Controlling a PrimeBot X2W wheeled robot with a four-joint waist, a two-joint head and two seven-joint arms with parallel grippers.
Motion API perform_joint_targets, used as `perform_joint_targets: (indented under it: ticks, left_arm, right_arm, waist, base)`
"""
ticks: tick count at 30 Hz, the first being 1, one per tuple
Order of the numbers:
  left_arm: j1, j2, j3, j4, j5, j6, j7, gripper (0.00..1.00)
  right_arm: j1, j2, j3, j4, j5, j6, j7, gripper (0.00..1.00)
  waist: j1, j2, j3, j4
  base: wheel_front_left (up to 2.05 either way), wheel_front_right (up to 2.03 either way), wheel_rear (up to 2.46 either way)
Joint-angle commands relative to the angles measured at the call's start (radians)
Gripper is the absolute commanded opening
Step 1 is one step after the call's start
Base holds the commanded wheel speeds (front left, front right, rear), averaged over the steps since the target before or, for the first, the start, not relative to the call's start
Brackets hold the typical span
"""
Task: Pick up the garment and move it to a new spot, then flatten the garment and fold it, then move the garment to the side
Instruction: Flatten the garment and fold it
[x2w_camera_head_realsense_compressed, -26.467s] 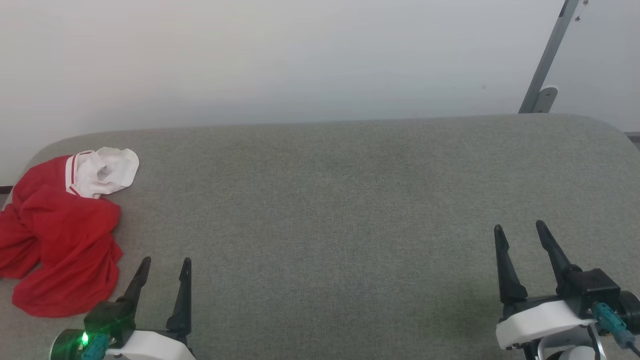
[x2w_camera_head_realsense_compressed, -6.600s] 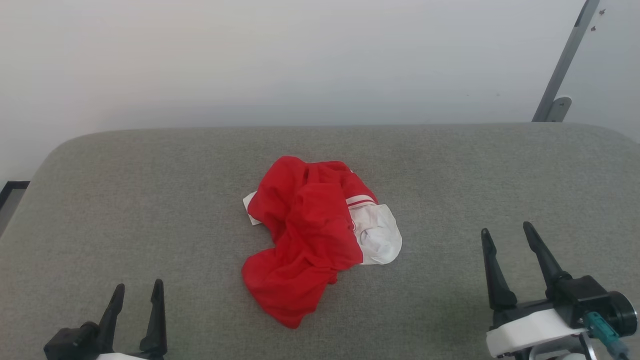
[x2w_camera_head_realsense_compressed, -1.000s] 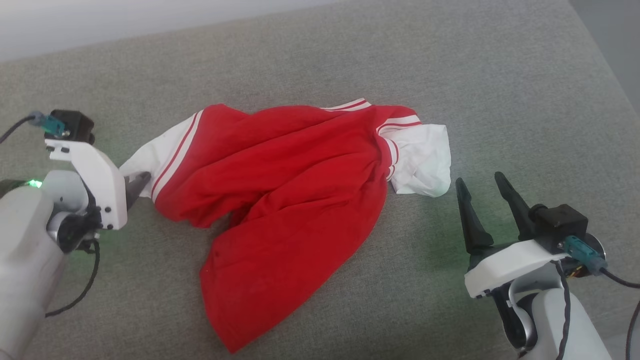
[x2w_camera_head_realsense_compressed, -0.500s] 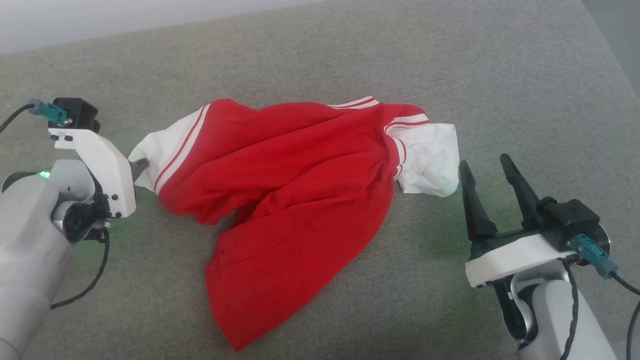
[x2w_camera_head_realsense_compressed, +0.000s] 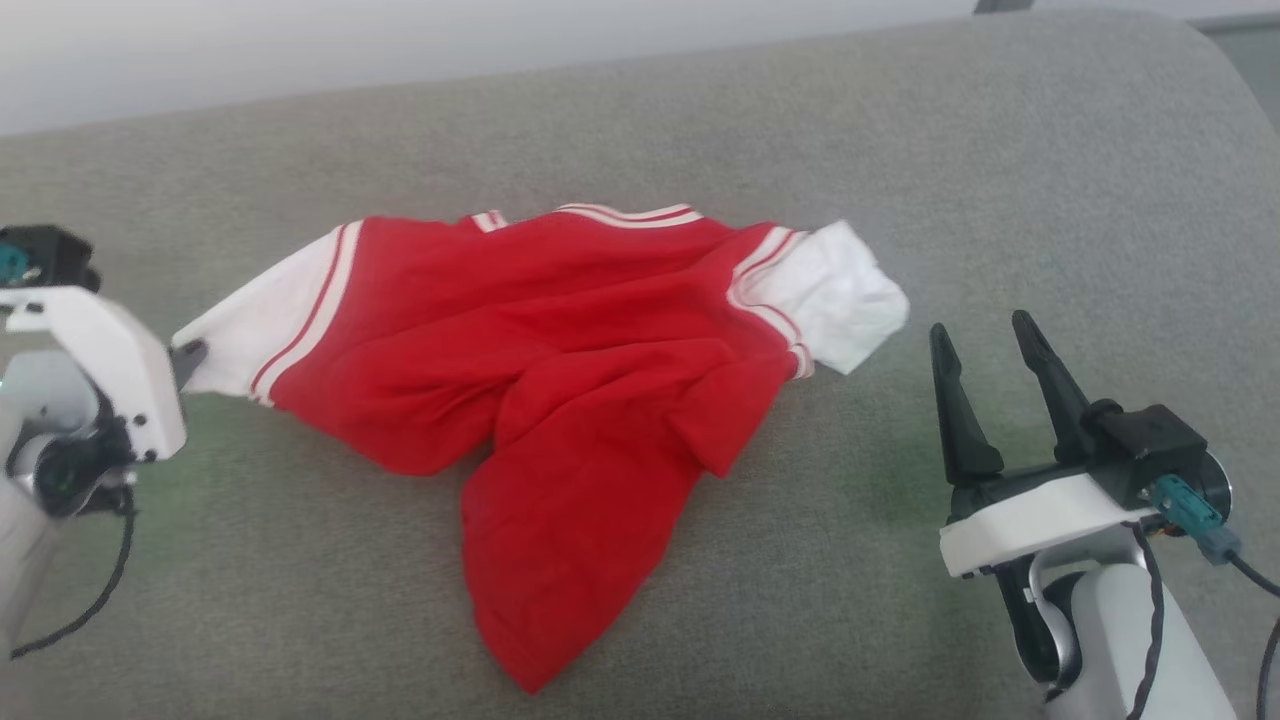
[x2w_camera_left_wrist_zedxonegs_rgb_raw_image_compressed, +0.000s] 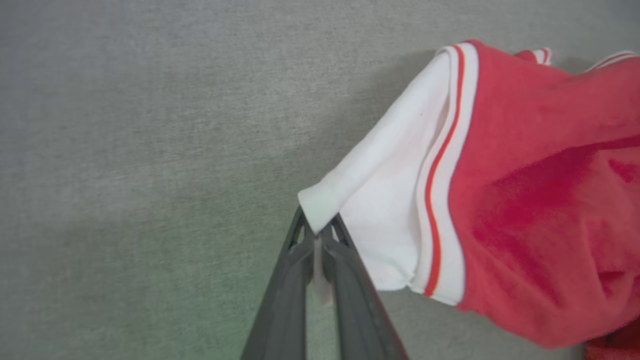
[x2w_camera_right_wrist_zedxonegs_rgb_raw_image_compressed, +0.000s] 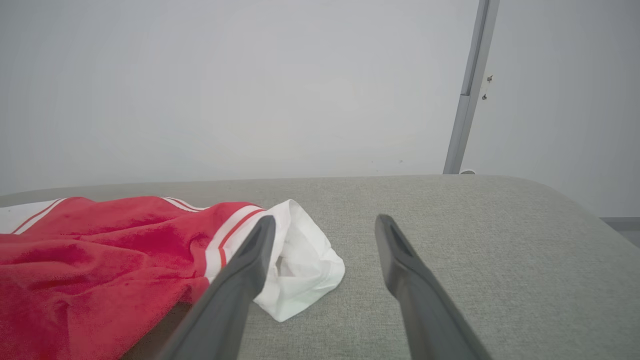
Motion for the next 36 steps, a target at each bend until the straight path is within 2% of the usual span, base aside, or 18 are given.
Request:
perform_joint_targets:
  ticks: [1,8,15,16,17,18,19,20,21,29,36]
  left_arm:
    - [0.019,0.009,0.004,0.003,-0.007,0.003,-0.004,0.00]
    - [0.097,0.059,0.018,0.025,-0.038,0.014,-0.015,0.00]
    - [0.172,0.038,0.026,0.048,-0.073,0.012,-0.034,0.00]
    - [0.175,0.036,0.022,0.052,-0.070,0.011,-0.039,0.17]
    - [0.178,0.030,0.022,0.055,-0.072,0.011,-0.039,0.39]
    - [0.178,0.030,0.022,0.055,-0.072,0.011,-0.039,0.39]
    - [0.181,0.025,0.022,0.058,-0.078,0.010,-0.038,0.47]
    - [0.178,0.024,0.016,0.057,-0.070,0.008,-0.042,0.61]
    - [0.172,0.024,0.015,0.054,-0.065,0.007,-0.043,1.00]
    - [0.085,0.059,-0.008,0.007,-0.045,0.001,0.018,1.00]
    - [0.020,0.091,-0.019,0.030,-0.086,0.001,0.165,1.00]
  right_arm:
    - [0.011,0.000,-0.002,0.000,0.001,-0.001,-0.008,1.00]
    - [0.025,0.000,-0.002,0.001,-0.003,-0.001,0.007,1.00]
    - [0.031,0.000,0.011,0.003,0.005,-0.001,0.017,1.00]
    - [0.029,0.000,0.014,0.004,0.006,-0.001,0.018,1.00]
    - [0.028,0.000,0.016,0.004,0.005,-0.001,0.018,1.00]
    - [0.028,0.000,0.016,0.004,0.005,-0.001,0.018,1.00]
    - [0.027,0.000,0.018,0.003,0.006,-0.001,0.017,1.00]
    - [0.027,0.000,0.019,0.003,0.008,-0.001,0.018,1.00]
    - [0.027,0.000,0.021,0.003,0.006,-0.001,0.018,1.00]
    - [0.018,0.000,0.020,-0.013,0.005,-0.001,0.027,1.00]
    - [-0.008,0.000,0.036,-0.025,0.008,-0.001,0.036,1.00]
  waist:
    - [-0.0001,-0.0001,-0.018,0.016]
    - [-0.0001,-0.0001,-0.056,0.039]
    - [-0.0001,-0.0001,-0.071,0.047]
    - [-0.0001,-0.0001,-0.073,0.048]
    - [-0.0001,-0.0001,-0.076,0.048]
    - [-0.0001,-0.0001,-0.076,0.048]
    - [-0.0001,-0.0001,-0.078,0.048]
    - [-0.0001,-0.0001,-0.080,0.048]
    - [-0.0001,-0.0001,-0.082,0.048]
    - [-0.0001,-0.0001,-0.071,0.045]
    - [-0.0001,-0.0001,-0.031,0.016]
  base:
    - [0.00,0.00,0.00]
    - [0.00,0.00,0.00]
    - [0.00,0.00,0.00]
    - [0.00,0.00,0.00]
    - [0.00,0.00,0.00]
    - [0.00,0.00,0.00]
    - [0.00,0.00,0.00]
    - [0.00,0.00,0.00]
    - [0.00,0.00,0.00]
    - [0.00,0.00,0.00]
    - [0.00,0.00,0.00]
